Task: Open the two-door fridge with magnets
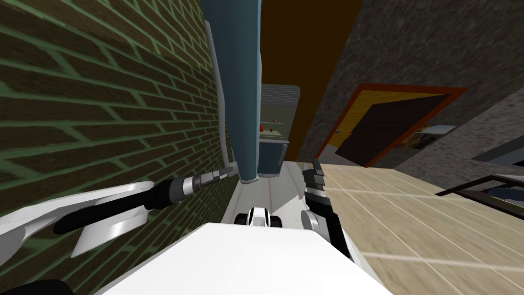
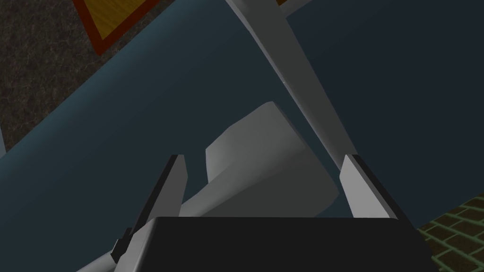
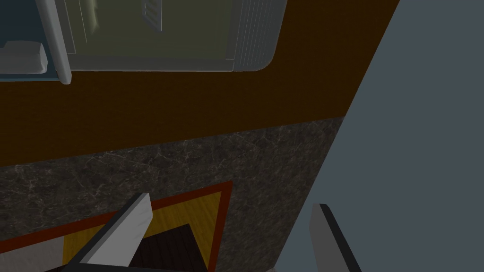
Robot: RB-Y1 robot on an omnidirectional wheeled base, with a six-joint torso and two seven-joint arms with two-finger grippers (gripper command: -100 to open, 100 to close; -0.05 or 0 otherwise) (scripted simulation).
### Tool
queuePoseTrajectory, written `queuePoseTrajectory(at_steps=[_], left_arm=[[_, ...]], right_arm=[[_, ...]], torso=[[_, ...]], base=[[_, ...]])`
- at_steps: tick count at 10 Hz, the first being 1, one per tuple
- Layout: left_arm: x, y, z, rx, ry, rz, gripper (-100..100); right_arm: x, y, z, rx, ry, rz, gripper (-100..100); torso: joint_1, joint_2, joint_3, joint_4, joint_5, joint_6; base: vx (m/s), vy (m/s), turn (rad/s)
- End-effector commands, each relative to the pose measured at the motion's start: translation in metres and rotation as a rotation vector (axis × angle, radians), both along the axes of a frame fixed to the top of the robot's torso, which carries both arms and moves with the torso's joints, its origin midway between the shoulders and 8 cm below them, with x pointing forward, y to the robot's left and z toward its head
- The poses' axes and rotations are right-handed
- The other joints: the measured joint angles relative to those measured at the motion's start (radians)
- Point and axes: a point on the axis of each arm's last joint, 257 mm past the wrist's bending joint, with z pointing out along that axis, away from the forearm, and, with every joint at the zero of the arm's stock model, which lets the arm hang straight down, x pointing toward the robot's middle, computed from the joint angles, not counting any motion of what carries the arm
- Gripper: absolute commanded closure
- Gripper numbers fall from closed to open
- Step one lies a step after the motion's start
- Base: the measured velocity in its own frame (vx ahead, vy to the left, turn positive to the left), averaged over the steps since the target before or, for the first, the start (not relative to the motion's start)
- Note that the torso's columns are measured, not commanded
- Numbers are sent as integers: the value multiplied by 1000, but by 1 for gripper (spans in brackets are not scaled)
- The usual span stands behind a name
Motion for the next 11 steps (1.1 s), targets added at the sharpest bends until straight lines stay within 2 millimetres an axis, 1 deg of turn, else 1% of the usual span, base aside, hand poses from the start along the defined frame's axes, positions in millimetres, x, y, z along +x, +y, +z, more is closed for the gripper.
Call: queuePoseTrajectory(at_steps=[1, 3, 5, 6, 7, 8, 11], left_arm=[[5, -6, 19, -22, -46, -21, -100], [5, -6, 19, -22, -46, -21, -100], [5, -6, 19, -22, -46, -21, -100], [5, -6, 19, -22, -46, -21, -100], [4, -9, 10, -6, 4, -17, -100], [5, -14, 15, -8, 4, -26, -100], [5, -19, 21, -9, 3, -36, -100]], right_arm=[[0, 0, 0, 0, 0, 0, 0], [0, 0, 0, 0, 0, 0, 0], [0, 0, 0, 0, 0, 0, 0], [0, 0, 0, 0, 0, 0, 0], [0, 0, 0, 0, 0, 0, 0], [0, 0, 0, 0, 0, 0, 0], [0, 0, 0, 0, 0, 0, 0]], torso=[[-1, -1, 2, -1, 2, 0], [-1, -2, 3, -1, 3, 1], [-1, -1, 0, 1, 1, 1], [0, -3, 3, 0, 6, 2], [0, -3, 4, -1, 6, 1], [0, 0, 4, -2, 4, 0], [1, 0, 3, -1, 2, 0]], base=[[-7, 4, 12], [-11, -4, -9], [-5, 8, 13], [8, 9, -17], [9, -3, 139], [5, 6, 156], [1, 6, 45]])
